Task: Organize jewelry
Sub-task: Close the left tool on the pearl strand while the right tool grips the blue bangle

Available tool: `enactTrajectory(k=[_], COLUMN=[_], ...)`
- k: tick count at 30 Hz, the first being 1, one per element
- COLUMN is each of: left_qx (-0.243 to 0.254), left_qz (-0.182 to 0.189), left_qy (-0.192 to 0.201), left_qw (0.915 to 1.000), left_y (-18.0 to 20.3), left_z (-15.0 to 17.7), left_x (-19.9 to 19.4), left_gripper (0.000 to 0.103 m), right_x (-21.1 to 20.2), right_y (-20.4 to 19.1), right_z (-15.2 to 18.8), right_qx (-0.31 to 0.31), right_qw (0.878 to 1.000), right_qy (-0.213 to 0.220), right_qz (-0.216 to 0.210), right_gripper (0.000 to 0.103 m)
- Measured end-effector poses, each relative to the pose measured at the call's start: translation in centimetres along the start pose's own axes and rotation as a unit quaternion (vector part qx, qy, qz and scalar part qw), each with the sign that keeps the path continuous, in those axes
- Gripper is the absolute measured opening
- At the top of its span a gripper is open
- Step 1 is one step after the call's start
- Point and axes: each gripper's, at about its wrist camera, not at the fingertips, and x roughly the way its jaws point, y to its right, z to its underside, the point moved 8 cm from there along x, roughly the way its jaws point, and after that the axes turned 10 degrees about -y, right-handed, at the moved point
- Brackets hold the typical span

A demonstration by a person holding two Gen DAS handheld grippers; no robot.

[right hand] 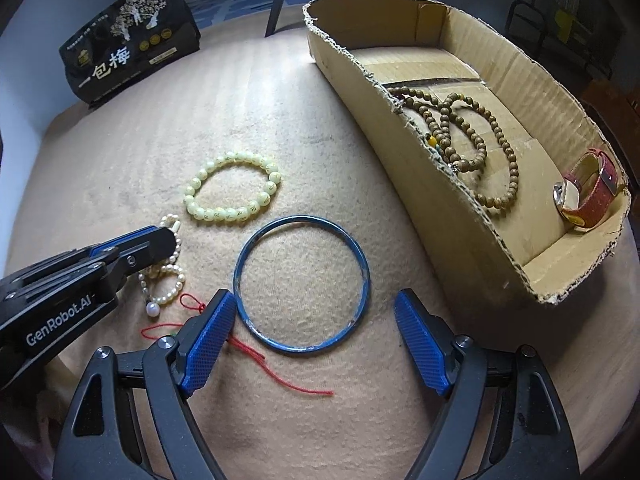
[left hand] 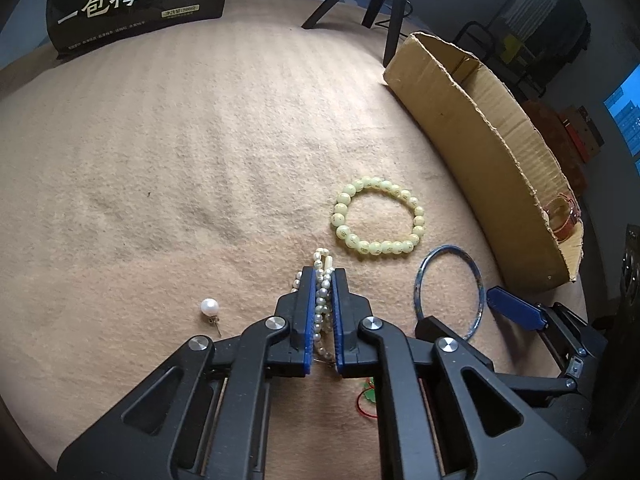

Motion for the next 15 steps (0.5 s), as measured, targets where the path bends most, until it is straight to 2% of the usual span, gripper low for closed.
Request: enactTrajectory(k=[5, 9, 15], left_qx=[-0.015, -0.027, -0.026], left_qz=[0.001, 0.010, 0.007], left_qy=[0.006, 0.007, 0.008], left_qw=[0.9999, 0.9996, 0.9996], left_y=[-1.0, -1.5, -1.5], left_z=[-0.1, -0.2, -0.3], left_x=[-0.5, -0.7, -0.7], left_gripper=[0.006, 0.006, 0.006], right_x=[0.2, 0.7, 1.3], right_y=[-0.2, -0.9, -1.5], right_z=[-0.5, -1.1, -1.8], right_qx=[0.004, -0.002, -0.020], right_qw=[1.000, 1.000, 0.999], right_qy=[0.002, -0.001, -0.005], right_qz=[0.006, 0.009, 0.027], right_gripper=[0.083, 0.089, 0.090])
